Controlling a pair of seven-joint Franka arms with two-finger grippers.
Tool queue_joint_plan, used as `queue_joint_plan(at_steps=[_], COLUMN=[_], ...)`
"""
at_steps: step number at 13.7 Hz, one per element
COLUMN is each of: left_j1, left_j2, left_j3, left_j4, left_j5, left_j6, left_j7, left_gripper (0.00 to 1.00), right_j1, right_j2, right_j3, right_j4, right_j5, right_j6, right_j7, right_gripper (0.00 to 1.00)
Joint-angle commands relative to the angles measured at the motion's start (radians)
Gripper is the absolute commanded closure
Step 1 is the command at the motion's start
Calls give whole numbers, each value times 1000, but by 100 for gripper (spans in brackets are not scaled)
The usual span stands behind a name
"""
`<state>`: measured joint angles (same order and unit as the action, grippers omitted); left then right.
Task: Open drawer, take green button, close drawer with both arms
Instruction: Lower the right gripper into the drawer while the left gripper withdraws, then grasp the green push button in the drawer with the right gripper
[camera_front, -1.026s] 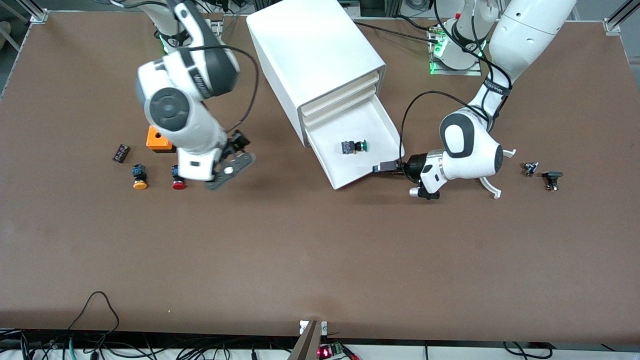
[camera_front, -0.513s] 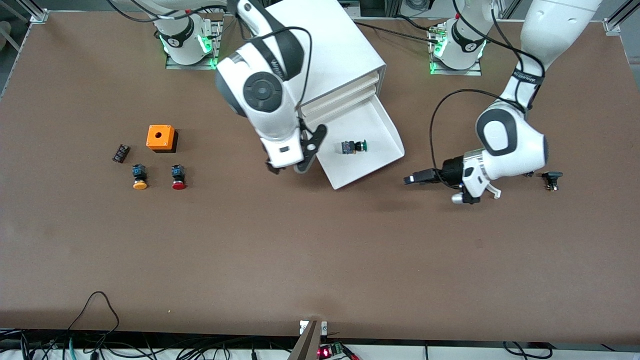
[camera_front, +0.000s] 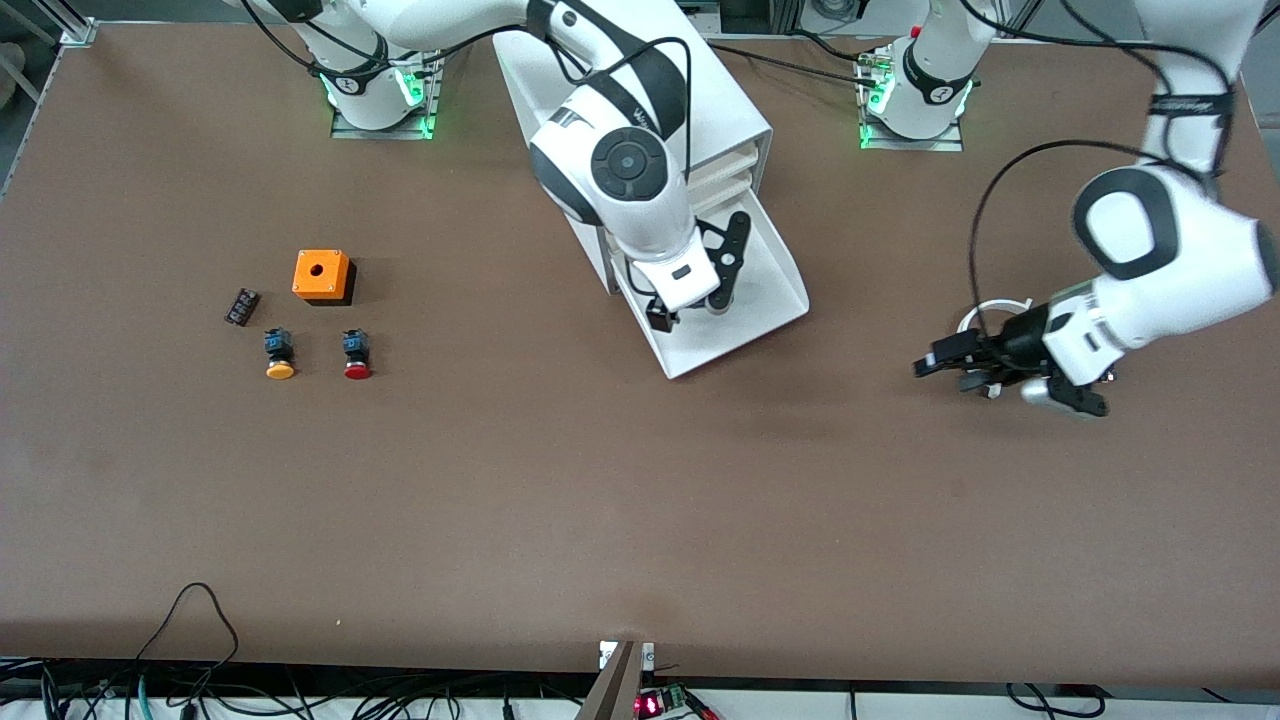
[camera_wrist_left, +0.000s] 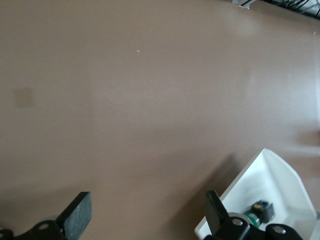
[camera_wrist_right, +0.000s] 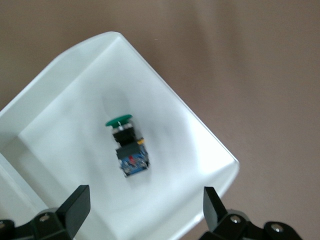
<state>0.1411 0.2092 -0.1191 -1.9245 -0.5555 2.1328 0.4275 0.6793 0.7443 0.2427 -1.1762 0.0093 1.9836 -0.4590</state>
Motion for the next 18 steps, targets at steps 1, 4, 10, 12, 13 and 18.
queue_joint_plan(at_steps=[1, 4, 10, 12, 13, 18], left_j1=[2, -12, -20, -15, -14, -15], left_j2=[-36, -74, -162, -168, -177, -204], left_j3=[21, 12, 38, 50, 50, 49], left_j4=[155, 298, 320, 317, 312, 305], left_j5=[208, 432, 531, 531, 532, 566], left_j6=[-172, -318, -456, -473, -476, -488], left_j7=[11, 2, -108, -273, -314, -329], left_gripper=[0, 0, 0, 0, 0, 0], right_j1=[28, 34, 68, 74, 77, 83], right_j2=[59, 93, 116, 135, 141, 165], right_j3=[1, 3, 0, -2, -2, -2], right_j4=[39, 39, 39, 39, 39, 39], right_j5=[-44, -65, -68, -77, -78, -92], right_j6=[6, 4, 17, 23, 38, 75], right_j7=[-26, -88, -150, -184, -185, -184], right_gripper=[0, 0, 0, 0, 0, 0])
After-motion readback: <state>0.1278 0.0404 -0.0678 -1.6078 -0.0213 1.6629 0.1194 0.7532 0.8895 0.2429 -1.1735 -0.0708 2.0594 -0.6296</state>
